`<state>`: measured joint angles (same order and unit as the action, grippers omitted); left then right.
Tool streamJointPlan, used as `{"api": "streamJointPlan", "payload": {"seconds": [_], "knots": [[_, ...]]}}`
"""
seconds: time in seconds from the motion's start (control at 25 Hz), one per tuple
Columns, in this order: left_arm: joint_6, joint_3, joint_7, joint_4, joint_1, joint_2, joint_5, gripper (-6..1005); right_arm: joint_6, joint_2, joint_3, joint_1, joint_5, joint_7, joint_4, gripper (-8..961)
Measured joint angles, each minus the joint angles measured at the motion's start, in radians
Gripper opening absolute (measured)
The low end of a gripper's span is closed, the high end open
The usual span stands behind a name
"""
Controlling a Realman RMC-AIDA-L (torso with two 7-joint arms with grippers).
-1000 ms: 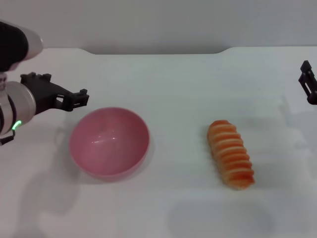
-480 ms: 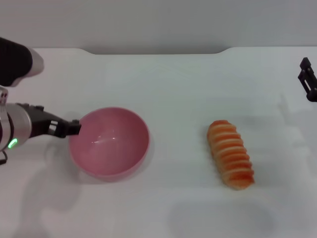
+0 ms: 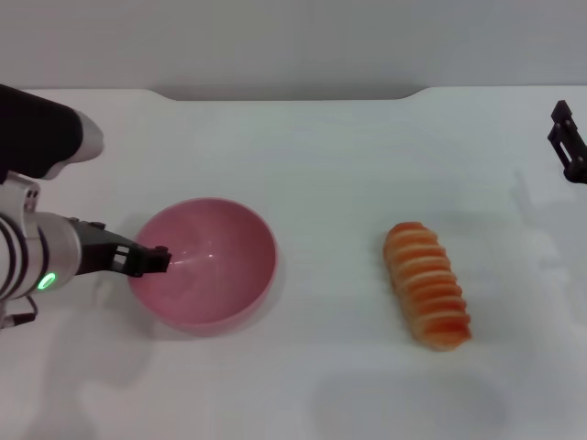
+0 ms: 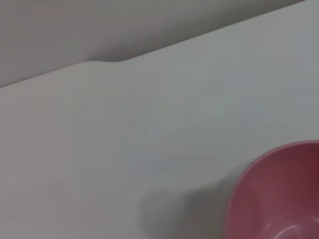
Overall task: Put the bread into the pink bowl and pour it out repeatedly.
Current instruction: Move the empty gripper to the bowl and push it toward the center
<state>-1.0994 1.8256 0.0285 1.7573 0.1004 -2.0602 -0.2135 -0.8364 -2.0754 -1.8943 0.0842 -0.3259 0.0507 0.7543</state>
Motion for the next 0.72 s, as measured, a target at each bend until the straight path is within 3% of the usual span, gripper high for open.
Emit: {"api": "streamJointPlan", "payload": {"seconds": [0.72], "knots": [[0.015, 0.001, 0.002, -0.061, 0.047, 0.0, -0.014, 856, 0.013, 0.0, 0.0, -0.006, 0.001, 0.0, 0.017, 641]]}}
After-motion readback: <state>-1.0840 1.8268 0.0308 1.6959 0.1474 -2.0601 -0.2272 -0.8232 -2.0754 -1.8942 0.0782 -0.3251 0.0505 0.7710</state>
